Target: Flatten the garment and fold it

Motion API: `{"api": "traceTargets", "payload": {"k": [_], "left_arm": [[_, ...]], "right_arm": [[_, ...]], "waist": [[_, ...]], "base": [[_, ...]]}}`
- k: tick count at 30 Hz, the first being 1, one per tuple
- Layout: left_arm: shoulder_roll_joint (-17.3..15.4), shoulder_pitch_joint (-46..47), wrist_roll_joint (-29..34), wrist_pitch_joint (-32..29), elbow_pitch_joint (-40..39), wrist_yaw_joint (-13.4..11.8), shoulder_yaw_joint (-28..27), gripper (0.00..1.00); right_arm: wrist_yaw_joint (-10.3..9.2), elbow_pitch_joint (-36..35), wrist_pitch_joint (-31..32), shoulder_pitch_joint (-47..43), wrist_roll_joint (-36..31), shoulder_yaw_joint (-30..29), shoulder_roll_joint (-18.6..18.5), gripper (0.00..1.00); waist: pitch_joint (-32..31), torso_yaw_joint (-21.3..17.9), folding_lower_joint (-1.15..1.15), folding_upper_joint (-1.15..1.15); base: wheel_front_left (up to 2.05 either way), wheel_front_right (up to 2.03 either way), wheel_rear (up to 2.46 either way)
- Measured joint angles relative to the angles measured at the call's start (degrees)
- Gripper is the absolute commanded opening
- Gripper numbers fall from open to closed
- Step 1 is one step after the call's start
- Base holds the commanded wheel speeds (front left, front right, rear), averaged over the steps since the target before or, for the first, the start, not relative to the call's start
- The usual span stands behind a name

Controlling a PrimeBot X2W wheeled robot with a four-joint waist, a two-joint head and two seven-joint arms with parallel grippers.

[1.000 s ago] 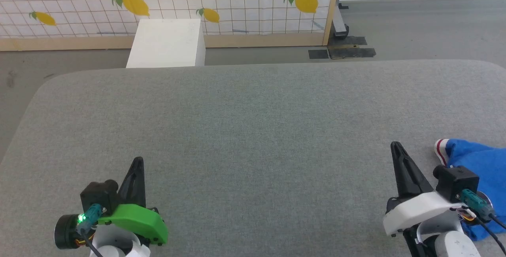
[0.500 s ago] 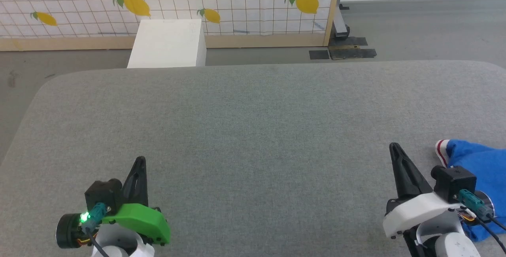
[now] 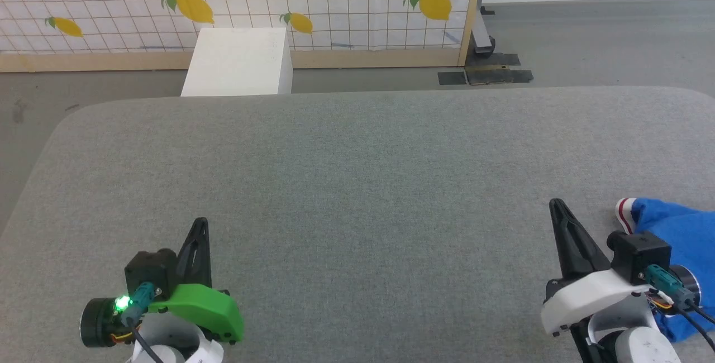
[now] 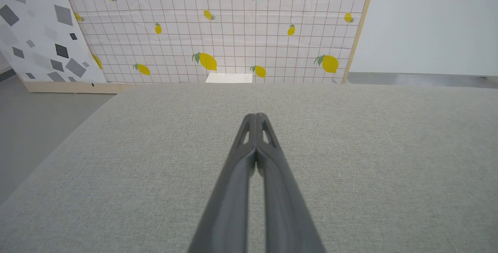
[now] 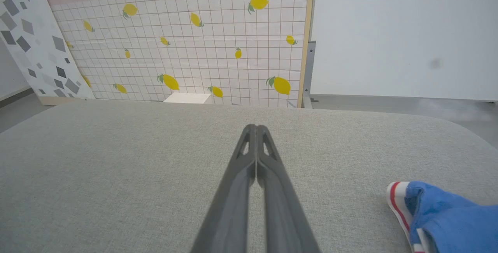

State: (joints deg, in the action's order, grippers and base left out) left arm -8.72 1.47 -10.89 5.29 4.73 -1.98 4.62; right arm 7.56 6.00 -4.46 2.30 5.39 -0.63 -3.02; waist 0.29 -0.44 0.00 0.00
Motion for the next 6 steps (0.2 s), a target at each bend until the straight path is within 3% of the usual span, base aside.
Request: {"api": "traceTargets", "payload": {"k": [6], "left_arm": [[0.90,-0.08,1.85,-0.88,-0.66,0.41,-0.51,0.00]], "right_arm": [[0.00,-0.80,0.70,-0.10,-0.73,0.07,0.00,0.00]], "waist": [[-0.04,0.06,0.00,0.00]], "base": [[0.00,0.00,0.00]]}}
